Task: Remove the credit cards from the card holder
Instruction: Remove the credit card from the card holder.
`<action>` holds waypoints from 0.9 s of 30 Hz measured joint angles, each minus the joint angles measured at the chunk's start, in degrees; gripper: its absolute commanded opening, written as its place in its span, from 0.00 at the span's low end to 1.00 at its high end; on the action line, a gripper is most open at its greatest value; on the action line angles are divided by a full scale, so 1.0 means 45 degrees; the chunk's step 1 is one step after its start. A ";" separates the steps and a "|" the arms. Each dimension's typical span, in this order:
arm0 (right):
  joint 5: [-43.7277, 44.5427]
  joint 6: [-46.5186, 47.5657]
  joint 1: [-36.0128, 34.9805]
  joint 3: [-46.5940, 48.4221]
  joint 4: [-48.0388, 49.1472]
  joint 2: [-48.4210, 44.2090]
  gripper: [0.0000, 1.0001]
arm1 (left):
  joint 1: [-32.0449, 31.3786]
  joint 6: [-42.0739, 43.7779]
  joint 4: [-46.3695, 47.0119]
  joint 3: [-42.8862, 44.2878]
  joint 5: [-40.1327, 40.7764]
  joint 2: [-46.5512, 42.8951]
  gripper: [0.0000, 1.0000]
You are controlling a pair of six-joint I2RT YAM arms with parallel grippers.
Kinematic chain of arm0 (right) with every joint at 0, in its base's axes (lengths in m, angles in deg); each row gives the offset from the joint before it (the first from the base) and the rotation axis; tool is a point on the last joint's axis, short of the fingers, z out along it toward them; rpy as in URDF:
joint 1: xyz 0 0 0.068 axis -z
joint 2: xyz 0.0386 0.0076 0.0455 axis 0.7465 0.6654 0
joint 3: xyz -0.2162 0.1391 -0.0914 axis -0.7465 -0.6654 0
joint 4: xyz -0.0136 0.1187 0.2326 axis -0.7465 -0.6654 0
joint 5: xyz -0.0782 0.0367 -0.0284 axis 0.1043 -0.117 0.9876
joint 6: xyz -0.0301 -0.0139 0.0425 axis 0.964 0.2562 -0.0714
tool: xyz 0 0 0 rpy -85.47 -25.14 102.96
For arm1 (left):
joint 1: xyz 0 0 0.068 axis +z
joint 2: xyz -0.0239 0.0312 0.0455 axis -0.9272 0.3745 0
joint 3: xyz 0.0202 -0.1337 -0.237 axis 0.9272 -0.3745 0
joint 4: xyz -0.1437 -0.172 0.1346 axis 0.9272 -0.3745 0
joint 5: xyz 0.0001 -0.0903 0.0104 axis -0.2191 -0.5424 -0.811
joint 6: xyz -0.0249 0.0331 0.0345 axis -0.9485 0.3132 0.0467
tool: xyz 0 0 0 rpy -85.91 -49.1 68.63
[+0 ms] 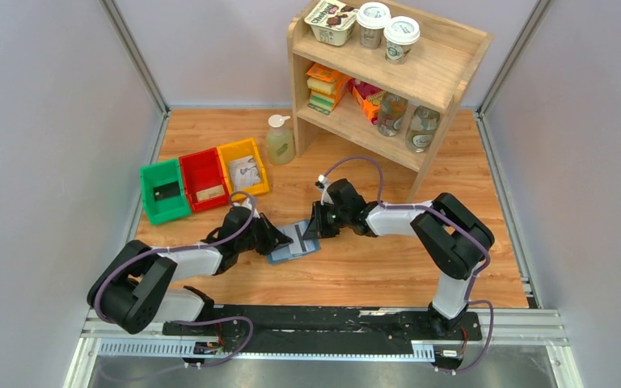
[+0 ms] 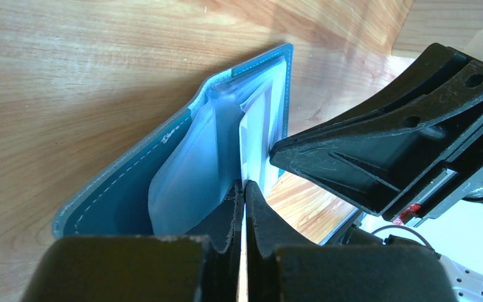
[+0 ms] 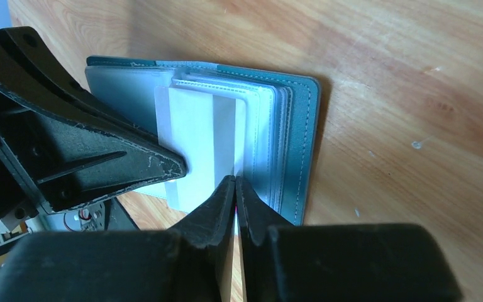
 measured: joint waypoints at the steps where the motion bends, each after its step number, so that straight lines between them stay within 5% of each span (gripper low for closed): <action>1: -0.0044 -0.0029 0.0005 0.0000 0.0083 0.0029 0.10 | 0.0005 -0.0005 -0.0005 -0.0039 0.0034 0.0000 0.05; 16: -0.0442 -0.0257 -0.0010 -0.0131 0.0782 0.0316 0.08 | 0.0005 -0.0826 0.0325 -0.1302 0.0515 -0.1263 0.20; 27: -0.0597 -0.0272 -0.0010 -0.0131 0.0991 0.0442 0.08 | 0.0005 -0.1263 0.0345 -0.2050 0.0719 -0.2497 0.09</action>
